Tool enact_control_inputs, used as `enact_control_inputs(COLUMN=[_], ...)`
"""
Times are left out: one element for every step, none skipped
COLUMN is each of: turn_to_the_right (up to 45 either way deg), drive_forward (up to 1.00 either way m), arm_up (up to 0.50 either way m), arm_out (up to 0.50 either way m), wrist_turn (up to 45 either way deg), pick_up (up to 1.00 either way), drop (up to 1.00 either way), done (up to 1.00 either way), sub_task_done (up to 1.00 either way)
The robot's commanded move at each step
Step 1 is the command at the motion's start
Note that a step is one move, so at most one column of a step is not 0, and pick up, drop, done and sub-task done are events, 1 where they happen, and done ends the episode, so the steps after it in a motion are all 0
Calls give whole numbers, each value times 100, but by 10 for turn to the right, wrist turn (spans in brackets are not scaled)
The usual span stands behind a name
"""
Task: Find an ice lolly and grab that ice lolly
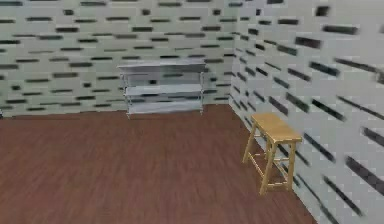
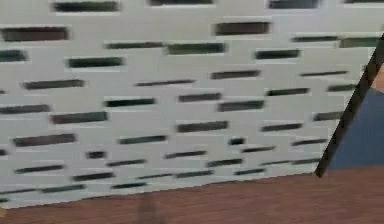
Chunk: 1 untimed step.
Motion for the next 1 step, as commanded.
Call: enact_control_inputs(turn_to_the_right=[0], drive_forward=[5], arm_up=[0], arm_out=[0], wrist_turn=[0], pick_up=[0], drop=[0], done=[0], sub_task_done=[0])
